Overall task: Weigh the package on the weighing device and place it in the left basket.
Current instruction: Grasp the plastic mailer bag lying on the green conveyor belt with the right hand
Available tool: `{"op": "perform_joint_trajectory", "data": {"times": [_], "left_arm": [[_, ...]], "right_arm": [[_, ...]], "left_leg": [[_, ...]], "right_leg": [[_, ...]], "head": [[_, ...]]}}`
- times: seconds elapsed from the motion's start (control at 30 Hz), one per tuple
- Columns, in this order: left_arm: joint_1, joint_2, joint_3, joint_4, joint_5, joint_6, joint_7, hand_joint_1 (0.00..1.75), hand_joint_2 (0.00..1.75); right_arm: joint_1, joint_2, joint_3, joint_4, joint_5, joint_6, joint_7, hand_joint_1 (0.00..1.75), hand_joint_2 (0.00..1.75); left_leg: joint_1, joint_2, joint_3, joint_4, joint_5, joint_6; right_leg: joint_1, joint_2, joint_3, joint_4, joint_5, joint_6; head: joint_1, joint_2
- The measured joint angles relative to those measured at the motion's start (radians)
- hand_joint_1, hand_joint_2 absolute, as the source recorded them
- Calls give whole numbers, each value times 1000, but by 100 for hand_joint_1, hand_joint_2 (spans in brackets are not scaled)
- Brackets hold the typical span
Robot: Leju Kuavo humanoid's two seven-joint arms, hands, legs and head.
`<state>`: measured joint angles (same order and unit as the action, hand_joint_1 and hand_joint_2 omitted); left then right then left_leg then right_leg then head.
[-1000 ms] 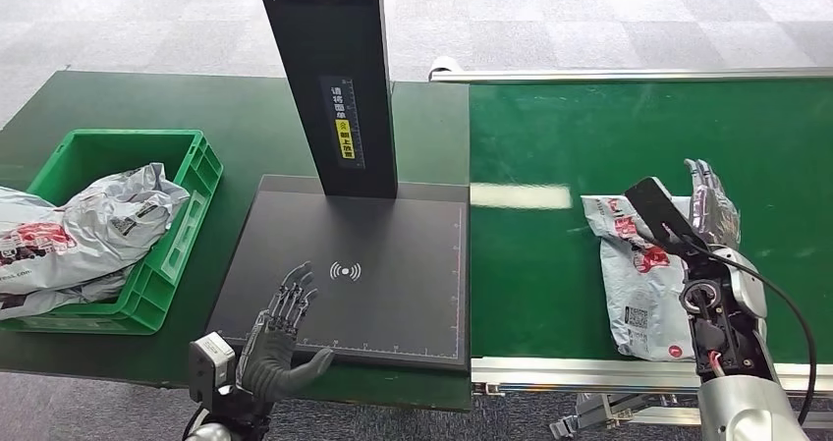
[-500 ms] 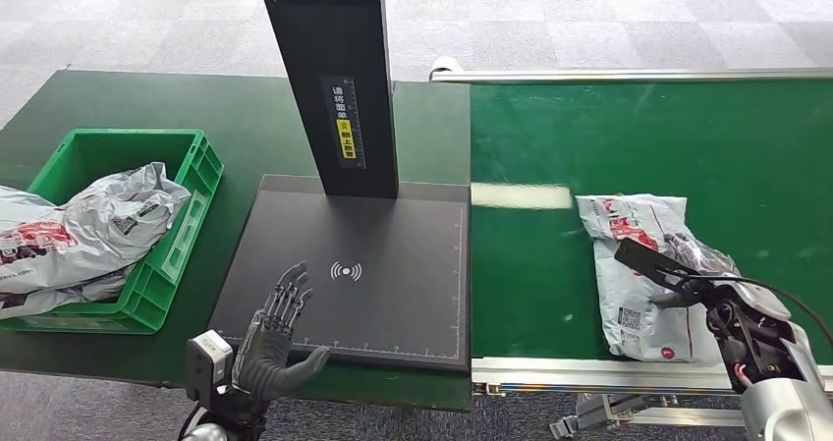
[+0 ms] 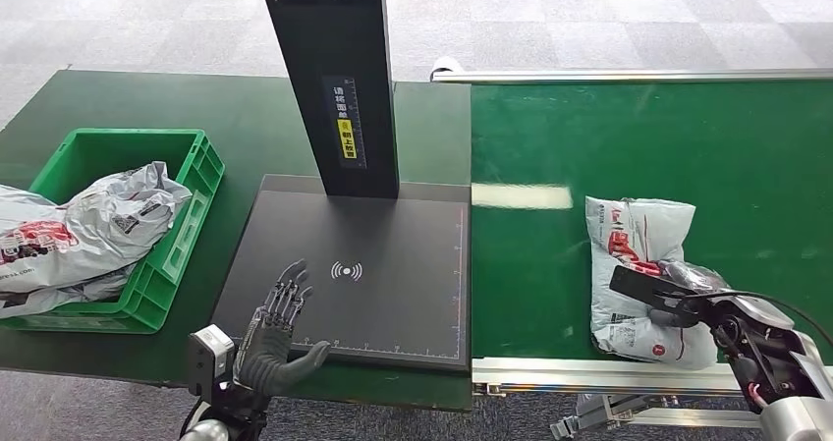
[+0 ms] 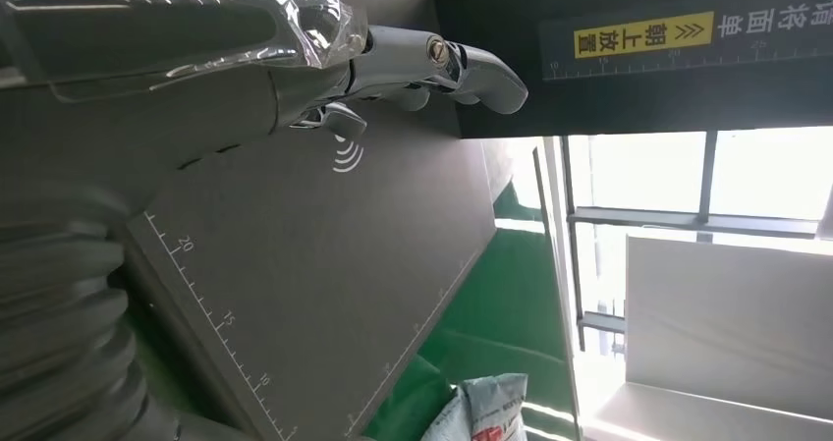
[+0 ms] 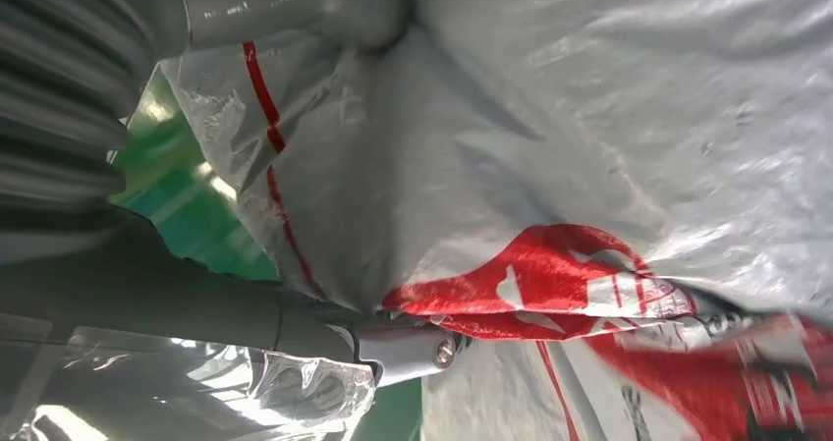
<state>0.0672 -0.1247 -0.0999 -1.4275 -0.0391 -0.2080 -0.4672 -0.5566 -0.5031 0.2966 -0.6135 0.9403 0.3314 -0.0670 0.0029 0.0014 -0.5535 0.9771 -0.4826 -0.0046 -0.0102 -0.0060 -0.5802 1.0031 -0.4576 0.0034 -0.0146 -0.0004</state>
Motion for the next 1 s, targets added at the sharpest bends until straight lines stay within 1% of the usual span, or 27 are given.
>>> {"op": "perform_joint_trajectory", "data": {"times": [0.17,0.43,0.53,0.6,0.7,0.77,0.9,1.0], "left_arm": [[1,0,0,0,0,0,0,0,175],[3,0,0,0,1,0,0,0,175],[5,0,1,-1,5,1,-2,0,175],[14,0,3,-6,10,8,-15,0,175],[41,-1,8,-41,26,27,-77,0,175],[60,-5,12,-81,40,38,-122,0,175],[80,-13,16,-147,52,61,-153,0,175],[82,-13,17,-163,52,67,-165,0,175]], "right_arm": [[26,0,11,-43,-13,-31,17,175,175],[45,1,25,-85,-11,-40,20,175,175],[48,7,35,-98,-9,-81,13,175,175],[52,19,40,-110,-8,-159,8,175,175],[53,53,35,-135,-6,-343,16,175,175],[47,85,19,-159,-19,-455,3,175,175],[44,142,-27,-238,-61,-615,-76,175,175],[58,180,-67,-305,-117,-740,-175,175,175]], "left_leg": [[0,0,0,0,0,0],[0,0,0,0,0,0],[0,0,0,0,0,0],[0,0,-1,0,0,0],[0,1,-2,0,0,0],[0,2,-2,0,0,0],[1,0,-2,0,0,0],[1,0,-2,0,0,0]], "right_leg": [[0,0,0,0,0,0],[0,0,1,0,0,0],[0,0,1,0,0,0],[0,0,1,0,0,0],[0,0,0,0,0,0],[1,0,-1,0,0,0],[1,-1,-2,0,0,0],[1,-2,-2,0,-1,0]], "head": [[0,0],[0,0],[0,0],[0,0],[0,0],[0,0],[0,0],[0,0]]}}
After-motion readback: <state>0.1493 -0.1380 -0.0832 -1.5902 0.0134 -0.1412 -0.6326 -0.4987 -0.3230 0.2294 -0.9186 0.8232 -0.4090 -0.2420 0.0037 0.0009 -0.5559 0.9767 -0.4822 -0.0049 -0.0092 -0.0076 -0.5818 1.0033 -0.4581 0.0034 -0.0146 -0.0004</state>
